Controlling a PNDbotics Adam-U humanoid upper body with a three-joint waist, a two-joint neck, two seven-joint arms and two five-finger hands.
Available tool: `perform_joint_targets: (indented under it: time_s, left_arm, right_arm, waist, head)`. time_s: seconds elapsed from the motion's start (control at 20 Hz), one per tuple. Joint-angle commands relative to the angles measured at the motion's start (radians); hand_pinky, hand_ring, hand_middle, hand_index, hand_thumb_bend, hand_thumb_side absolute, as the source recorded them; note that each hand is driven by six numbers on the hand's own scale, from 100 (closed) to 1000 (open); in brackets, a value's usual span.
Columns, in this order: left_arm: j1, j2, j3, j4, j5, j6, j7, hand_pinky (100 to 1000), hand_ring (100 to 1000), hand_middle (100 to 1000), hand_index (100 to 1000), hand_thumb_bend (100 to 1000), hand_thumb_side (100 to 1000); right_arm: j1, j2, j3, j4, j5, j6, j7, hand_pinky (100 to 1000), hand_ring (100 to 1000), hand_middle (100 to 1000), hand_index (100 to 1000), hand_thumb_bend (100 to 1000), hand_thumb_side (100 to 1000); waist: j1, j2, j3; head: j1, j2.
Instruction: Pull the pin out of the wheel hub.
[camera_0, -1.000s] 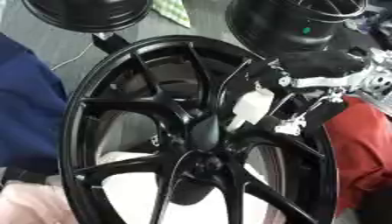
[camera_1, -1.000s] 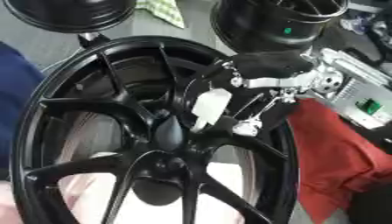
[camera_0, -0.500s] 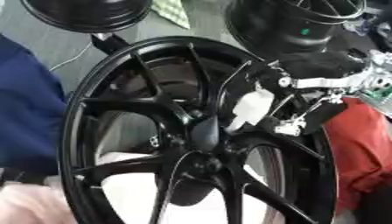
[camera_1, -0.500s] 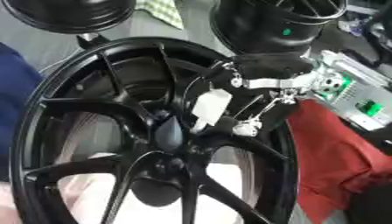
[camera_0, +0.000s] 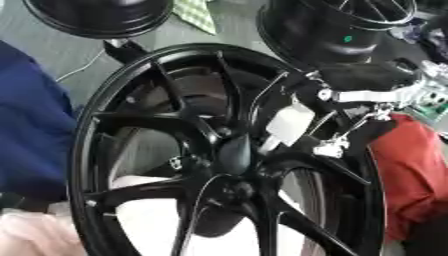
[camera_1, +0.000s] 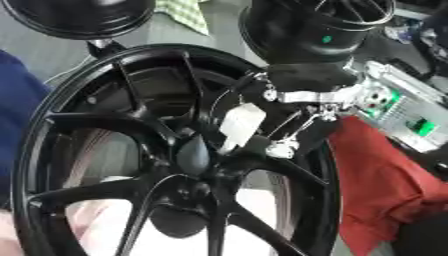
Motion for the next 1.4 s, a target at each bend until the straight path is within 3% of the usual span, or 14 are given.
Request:
perform_joint_targets:
  time_s: [0.05,0.5,1.4]
  left_arm:
    - [-0.003,0.010,0.003,-0.022,-0.003,-0.004,-0.004,661,522,469,697,658,392]
    - [0.000,0.009,0.006,-0.022,-0.007,-0.005,-0.005,662,522,469,697,656,391]
    - [0.009,0.005,0.007,-0.022,-0.012,-0.002,-0.006,664,522,469,697,656,391]
  right_arm:
    - [0.002,-0.020,-0.007,-0.004,-0.002,0.004,0.003,858,819,621,762,100,100]
    - [0.008,-0.010,-0.005,-0.004,-0.001,0.017,0.017,846,784,510,679,100,111]
    - [0.011,-0.020,-0.032,-0.004,-0.055,0.037,-0.055,823,735,424,584,100,107]
  waist:
    - [0.005,-0.023,-0.003]
    - [-0.005,-0.029,-0.005]
    - [-0.001,-0.049,-0.014]
  head:
    - [-0.001,-0.019]
    - [0.001,-0.025]
    - [0.003,-0.018]
